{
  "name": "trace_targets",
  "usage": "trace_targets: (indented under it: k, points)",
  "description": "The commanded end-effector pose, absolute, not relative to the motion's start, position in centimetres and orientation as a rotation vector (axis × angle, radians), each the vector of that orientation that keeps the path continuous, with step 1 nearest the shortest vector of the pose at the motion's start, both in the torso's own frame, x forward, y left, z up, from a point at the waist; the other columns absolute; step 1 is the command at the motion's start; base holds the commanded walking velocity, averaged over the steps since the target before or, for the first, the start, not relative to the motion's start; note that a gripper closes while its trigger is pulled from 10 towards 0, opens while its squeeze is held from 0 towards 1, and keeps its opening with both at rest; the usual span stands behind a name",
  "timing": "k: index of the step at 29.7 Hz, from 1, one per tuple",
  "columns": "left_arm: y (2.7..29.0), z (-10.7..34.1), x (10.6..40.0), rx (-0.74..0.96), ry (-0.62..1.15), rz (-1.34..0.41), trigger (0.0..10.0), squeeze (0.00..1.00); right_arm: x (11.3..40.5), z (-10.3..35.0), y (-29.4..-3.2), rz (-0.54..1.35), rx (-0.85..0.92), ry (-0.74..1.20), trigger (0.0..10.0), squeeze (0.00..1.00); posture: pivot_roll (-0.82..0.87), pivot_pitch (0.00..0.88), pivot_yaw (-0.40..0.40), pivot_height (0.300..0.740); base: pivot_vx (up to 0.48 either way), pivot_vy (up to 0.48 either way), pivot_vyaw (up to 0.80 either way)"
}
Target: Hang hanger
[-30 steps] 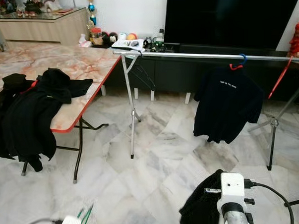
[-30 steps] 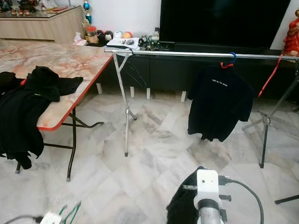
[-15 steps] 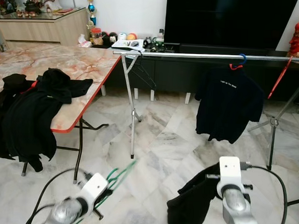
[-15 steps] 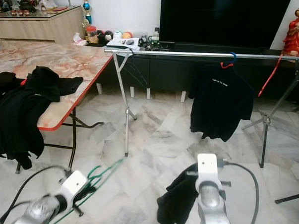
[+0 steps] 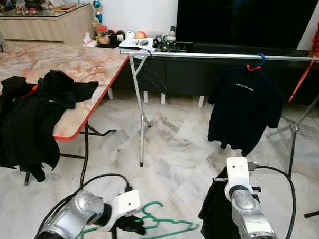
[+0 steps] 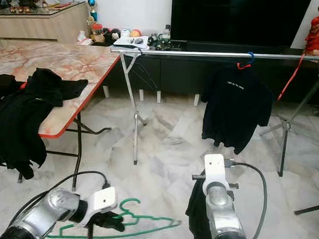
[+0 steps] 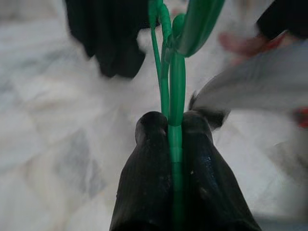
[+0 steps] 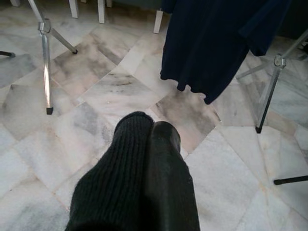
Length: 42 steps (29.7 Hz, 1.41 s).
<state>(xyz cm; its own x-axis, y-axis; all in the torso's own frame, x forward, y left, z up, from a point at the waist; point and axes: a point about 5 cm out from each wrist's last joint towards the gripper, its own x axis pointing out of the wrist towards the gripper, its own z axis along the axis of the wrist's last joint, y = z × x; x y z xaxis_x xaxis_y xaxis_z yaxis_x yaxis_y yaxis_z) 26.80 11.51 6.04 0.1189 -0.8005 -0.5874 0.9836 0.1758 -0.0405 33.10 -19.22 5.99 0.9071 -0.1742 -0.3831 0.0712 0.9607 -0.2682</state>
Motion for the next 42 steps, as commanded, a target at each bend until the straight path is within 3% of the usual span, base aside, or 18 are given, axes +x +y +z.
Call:
trace_targets:
  k: [1,11,17,42]
  points:
    - [10.4,7.4,27.0,0.367,0.495,-1.381,10.0,0.0,33.8,6.8,-18.5,-0.094,-0.253,0.399,10.0,0.0,0.06,0.015,0.064,0.74,0.0,0.0,0.0]
    - [8.0,9.4,26.9,0.201,0.403,-1.294,10.0,0.0,33.6,6.2,-17.9,-0.077,-0.246,0.424,10.0,0.0,0.07,0.026,0.059,0.74,0.0,0.0,0.0]
    - [8.2,9.2,27.3,0.247,0.398,-1.2,10.0,0.0,33.7,6.3,-18.1,-0.084,-0.244,0.422,10.0,0.0,0.07,0.032,0.056,0.74,0.0,0.0,0.0]
    - [8.8,8.4,27.7,0.363,0.438,-1.141,10.0,0.0,33.7,6.4,-18.3,-0.096,-0.247,0.408,10.0,0.0,0.07,0.035,0.052,0.74,0.0,0.0,0.0]
